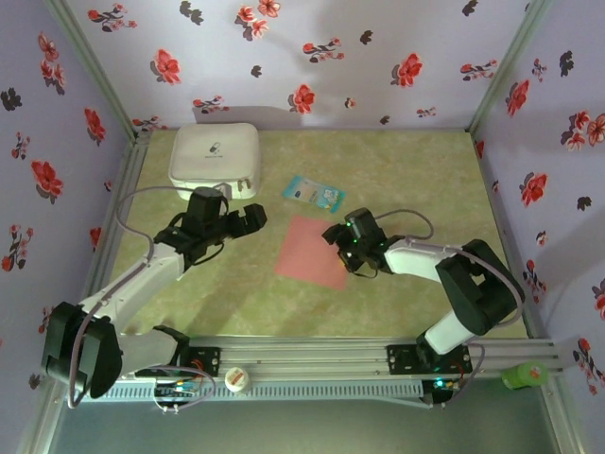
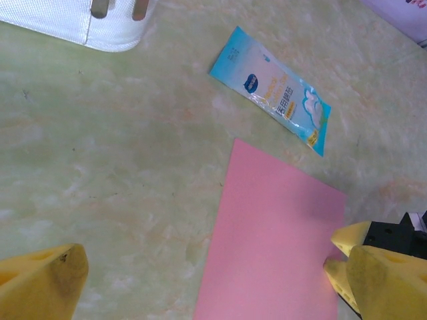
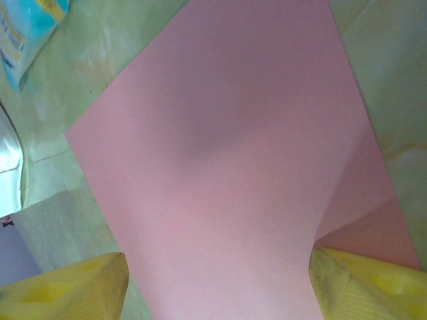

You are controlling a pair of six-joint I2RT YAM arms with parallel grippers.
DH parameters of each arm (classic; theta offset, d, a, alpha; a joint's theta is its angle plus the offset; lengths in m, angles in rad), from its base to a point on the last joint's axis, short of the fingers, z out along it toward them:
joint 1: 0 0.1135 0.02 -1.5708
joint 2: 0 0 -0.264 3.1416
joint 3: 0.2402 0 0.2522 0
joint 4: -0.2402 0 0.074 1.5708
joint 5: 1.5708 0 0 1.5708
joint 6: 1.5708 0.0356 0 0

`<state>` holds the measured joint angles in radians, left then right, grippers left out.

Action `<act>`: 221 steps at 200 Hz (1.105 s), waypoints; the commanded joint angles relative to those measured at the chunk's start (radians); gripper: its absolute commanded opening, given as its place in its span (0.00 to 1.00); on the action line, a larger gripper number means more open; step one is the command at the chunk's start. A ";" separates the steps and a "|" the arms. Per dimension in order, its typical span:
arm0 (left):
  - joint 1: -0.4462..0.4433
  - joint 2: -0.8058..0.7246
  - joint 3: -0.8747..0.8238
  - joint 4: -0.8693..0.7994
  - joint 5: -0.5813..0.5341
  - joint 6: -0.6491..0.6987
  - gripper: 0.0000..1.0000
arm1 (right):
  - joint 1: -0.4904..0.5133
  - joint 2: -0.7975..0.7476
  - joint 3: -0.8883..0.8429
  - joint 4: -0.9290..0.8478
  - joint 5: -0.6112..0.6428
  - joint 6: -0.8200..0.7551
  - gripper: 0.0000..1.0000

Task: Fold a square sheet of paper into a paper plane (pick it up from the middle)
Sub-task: Move the square sheet of paper to the center of the table.

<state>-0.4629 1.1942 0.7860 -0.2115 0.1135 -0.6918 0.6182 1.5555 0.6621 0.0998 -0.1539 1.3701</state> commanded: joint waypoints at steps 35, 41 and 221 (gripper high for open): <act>-0.041 0.041 0.077 -0.054 -0.005 -0.044 0.97 | 0.055 -0.076 0.136 -0.261 0.100 -0.166 0.78; -0.049 0.053 0.083 -0.056 -0.008 -0.053 0.96 | 0.053 -0.094 0.152 -0.304 0.126 -0.201 0.79; -0.502 0.826 0.842 -0.501 -0.136 -0.198 0.88 | -0.403 -0.438 -0.056 -0.501 0.102 -0.433 0.85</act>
<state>-0.9485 1.9682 1.5555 -0.6052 -0.0044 -0.8482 0.2226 1.1191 0.6197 -0.3737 -0.0483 0.9489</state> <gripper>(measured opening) 0.884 0.848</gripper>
